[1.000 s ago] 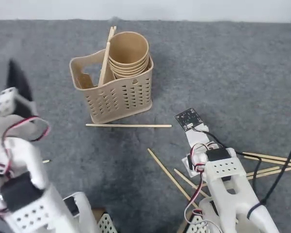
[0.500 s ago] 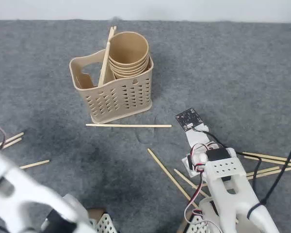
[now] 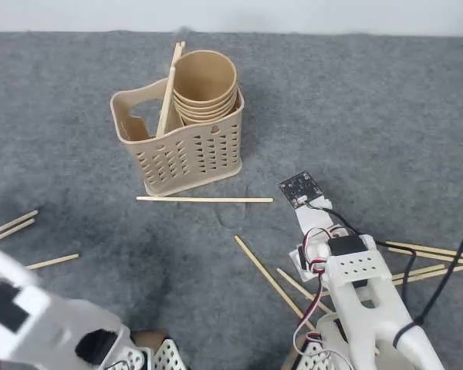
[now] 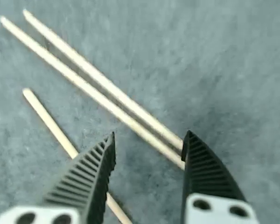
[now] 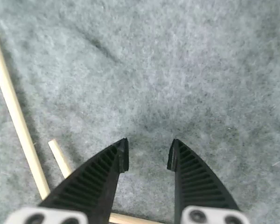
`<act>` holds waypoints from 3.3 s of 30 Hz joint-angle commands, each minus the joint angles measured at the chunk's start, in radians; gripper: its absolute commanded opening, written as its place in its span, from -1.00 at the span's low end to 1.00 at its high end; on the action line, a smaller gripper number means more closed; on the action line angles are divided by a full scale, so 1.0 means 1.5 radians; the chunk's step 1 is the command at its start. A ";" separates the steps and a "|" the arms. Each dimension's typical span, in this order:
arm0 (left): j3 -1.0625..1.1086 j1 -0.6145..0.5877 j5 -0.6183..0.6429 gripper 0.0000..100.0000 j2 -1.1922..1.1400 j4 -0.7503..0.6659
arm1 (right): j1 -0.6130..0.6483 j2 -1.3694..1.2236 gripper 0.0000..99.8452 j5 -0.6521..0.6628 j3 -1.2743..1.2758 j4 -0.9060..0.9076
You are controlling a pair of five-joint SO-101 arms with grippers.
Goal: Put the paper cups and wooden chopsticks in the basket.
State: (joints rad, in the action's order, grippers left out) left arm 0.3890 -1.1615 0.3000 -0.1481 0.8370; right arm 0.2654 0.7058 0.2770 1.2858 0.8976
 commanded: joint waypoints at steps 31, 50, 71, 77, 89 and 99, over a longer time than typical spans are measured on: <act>-0.396 -0.002 0.007 -0.57 -0.294 0.185 | -0.004 0.014 -0.69 0.008 -0.003 -0.005; -0.399 -0.006 0.059 -0.83 -0.365 0.119 | -0.004 0.014 -0.69 0.008 -0.002 -0.005; -0.396 0.078 -0.013 -0.98 0.074 0.283 | -0.004 0.014 -0.69 0.008 -0.002 -0.005; -0.389 0.145 -0.018 -0.98 0.282 0.342 | -0.004 0.014 -0.69 0.008 -0.002 -0.005; -0.167 0.456 -0.046 -0.97 0.598 0.096 | -0.005 0.014 -0.69 0.008 -0.002 -0.005; 0.055 0.664 -0.046 -0.97 0.660 -0.349 | -0.007 0.014 -0.69 0.008 -0.002 -0.005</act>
State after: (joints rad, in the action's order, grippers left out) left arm 0.3844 -0.2608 0.2401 0.8140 0.5363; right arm 0.2654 0.7058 0.2770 1.2858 0.8976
